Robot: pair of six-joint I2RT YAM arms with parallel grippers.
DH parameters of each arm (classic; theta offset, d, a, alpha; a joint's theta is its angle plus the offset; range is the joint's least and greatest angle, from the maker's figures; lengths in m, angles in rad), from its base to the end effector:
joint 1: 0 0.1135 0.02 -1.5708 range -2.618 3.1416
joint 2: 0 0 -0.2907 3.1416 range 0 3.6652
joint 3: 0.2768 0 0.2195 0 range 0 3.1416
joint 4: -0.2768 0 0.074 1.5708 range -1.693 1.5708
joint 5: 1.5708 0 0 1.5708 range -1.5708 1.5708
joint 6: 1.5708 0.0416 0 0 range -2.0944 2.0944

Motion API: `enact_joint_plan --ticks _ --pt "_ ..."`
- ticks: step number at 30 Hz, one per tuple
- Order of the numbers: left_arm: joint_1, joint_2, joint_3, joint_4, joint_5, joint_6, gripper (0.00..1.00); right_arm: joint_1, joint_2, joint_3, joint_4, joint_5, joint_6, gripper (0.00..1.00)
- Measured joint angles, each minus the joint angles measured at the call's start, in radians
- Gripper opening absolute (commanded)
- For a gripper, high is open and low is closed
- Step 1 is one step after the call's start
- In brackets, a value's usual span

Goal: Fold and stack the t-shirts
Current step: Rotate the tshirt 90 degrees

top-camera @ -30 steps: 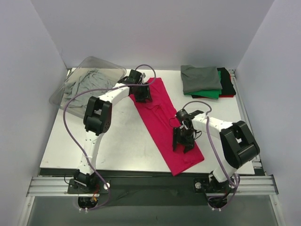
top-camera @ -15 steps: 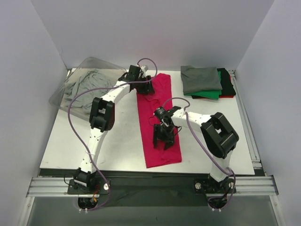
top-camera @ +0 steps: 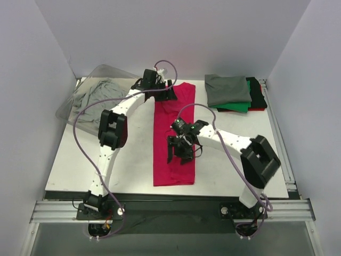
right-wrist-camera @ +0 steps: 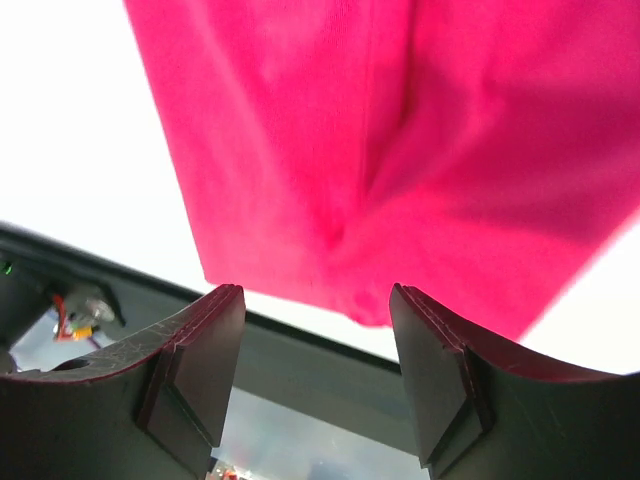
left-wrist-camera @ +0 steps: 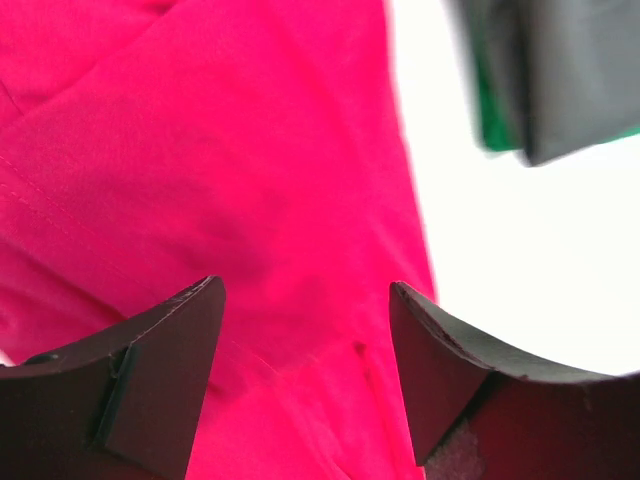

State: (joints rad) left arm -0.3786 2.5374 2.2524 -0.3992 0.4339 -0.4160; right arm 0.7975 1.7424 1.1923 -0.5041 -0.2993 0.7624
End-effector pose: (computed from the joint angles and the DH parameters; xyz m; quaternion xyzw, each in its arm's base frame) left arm 0.5188 -0.2252 0.2062 0.0758 0.8837 -0.3414 0.3110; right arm 0.2267 0.2499 0.2418 -0.0548 0.9552 0.2801 0.0782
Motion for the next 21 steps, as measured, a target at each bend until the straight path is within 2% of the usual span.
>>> enact_joint_plan --ticks 5,8,11,14,21 --pt "0.000 -0.206 -0.078 0.000 -0.008 0.003 0.79 0.002 -0.164 -0.114 -0.027 0.028 0.002 0.61" --pt "0.000 -0.397 -0.211 0.014 -0.025 0.010 0.79 0.003 -0.196 -0.183 -0.061 0.051 0.006 0.59" --pt "-0.009 -0.638 -0.464 0.053 -0.059 0.025 0.78 0.003 -0.193 -0.228 -0.084 0.066 0.008 0.51" --pt "-0.043 -0.822 -0.704 0.055 -0.109 0.045 0.78 0.003 -0.193 -0.245 -0.098 0.079 0.010 0.47" --pt "-0.190 -1.040 -1.212 -0.021 -0.200 0.005 0.75 0.010 -0.171 -0.252 -0.097 0.091 0.013 0.41"
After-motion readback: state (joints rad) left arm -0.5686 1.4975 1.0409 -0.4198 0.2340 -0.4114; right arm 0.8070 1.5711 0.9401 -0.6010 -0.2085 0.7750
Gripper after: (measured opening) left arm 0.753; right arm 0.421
